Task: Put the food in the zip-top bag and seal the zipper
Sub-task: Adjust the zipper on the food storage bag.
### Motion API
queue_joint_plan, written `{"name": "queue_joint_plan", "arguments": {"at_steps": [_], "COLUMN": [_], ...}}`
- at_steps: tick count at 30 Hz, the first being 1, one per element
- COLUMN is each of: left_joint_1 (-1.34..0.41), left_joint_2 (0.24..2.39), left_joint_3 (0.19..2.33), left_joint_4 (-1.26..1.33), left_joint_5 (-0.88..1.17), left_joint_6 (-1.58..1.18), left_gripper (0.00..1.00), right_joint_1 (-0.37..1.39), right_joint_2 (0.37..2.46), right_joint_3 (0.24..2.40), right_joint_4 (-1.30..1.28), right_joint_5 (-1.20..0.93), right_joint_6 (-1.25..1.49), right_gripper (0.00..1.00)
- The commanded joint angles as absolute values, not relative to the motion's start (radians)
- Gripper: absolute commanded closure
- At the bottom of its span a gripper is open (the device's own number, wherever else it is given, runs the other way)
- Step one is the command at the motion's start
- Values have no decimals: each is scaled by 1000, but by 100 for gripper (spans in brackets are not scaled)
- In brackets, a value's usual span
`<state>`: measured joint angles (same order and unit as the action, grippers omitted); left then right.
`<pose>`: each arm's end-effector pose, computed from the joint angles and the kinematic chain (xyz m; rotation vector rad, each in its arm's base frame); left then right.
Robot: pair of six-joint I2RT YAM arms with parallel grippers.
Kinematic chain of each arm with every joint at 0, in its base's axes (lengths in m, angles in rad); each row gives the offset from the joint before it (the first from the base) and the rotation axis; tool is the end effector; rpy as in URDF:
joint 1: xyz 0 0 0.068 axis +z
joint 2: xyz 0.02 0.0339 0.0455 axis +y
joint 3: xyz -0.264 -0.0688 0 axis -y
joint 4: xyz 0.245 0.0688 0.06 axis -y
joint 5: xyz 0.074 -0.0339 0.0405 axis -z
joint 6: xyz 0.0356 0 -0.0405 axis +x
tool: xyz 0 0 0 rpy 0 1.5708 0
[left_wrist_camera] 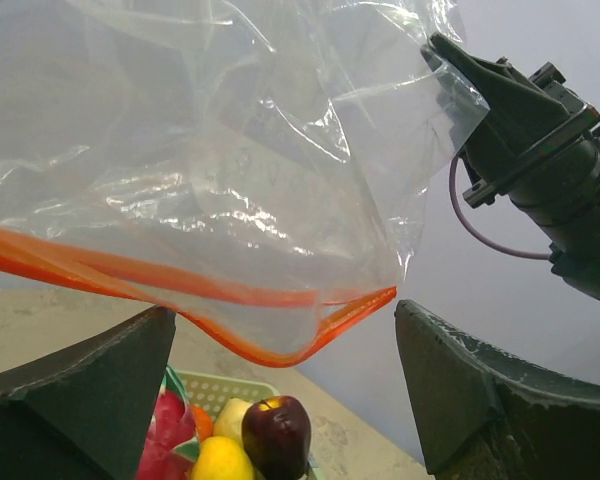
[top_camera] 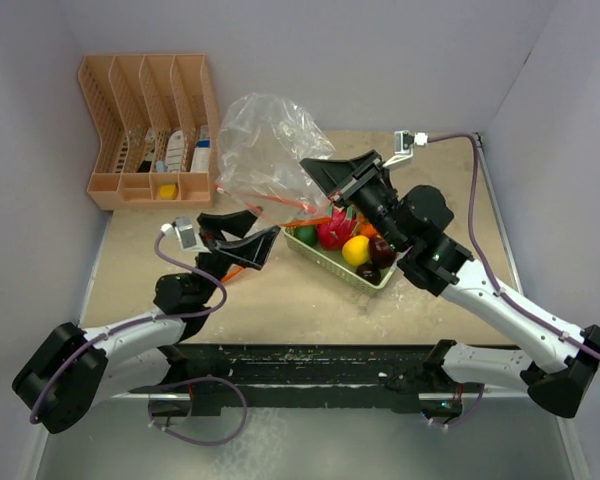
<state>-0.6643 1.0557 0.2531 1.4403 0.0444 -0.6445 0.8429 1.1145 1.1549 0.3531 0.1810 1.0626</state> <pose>0.1497 -0.1192 0.2740 0.0540 1.0003 -1.2272 0.1689 0.1799 0.4621 0.3243 1.2975 1.5482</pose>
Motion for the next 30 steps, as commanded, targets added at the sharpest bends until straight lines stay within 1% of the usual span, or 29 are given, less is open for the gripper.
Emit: {"name": "queue_joint_plan", "arguments": {"at_steps": [1, 2, 4, 7, 9, 10, 13, 15, 16, 18, 21, 22, 23, 25, 30], "left_joint_1": [-668, -669, -668, -669, -668, -669, -669, -668, -669, -668, -668, -669, -669, -669, -669], "left_joint_2": [1059, 1058, 1062, 1063, 1051, 1041, 990, 935, 901, 823, 721, 694, 673, 648, 682], "left_joint_3": [318, 327, 341, 346, 349, 351, 355, 366, 378, 418, 513, 538, 568, 629, 780], "left_joint_4": [1516, 1507, 1509, 1528, 1520, 1506, 1436, 1340, 1260, 1015, 679, 585, 497, 330, 19], "left_joint_5": [43, 43, 40, 43, 47, 48, 59, 67, 69, 70, 54, 38, 14, -27, -128], "left_joint_6": [-661, -661, -661, -665, -671, -673, -672, -667, -665, -646, -593, -579, -569, -546, -496], "left_gripper": [15, 24, 48, 70, 88, 99, 100, 100, 100, 100, 100, 100, 100, 100, 100], "right_joint_1": [841, 841, 841, 841, 841, 841, 841, 841, 841, 841, 841, 843, 844, 844, 856], "right_joint_2": [1072, 1068, 1061, 1044, 1032, 1029, 1016, 1007, 1003, 995, 988, 990, 994, 997, 1001], "right_joint_3": [1102, 1087, 1069, 1046, 1031, 1024, 996, 962, 961, 967, 993, 998, 1030, 1035, 1042], "right_joint_4": [426, 430, 419, 396, 380, 367, 315, 276, 237, 142, -11, -49, -77, -111, -147], "right_joint_5": [125, 117, 111, 120, 125, 126, 118, 125, 144, 191, 314, 341, 355, 373, 393], "right_joint_6": [1128, 1137, 1142, 1142, 1143, 1143, 1144, 1151, 1140, 1097, 971, 913, 861, 773, 615], "right_gripper": [100, 100, 100, 100, 100, 100, 100, 100, 96, 77, 45, 37, 32, 27, 24]}}
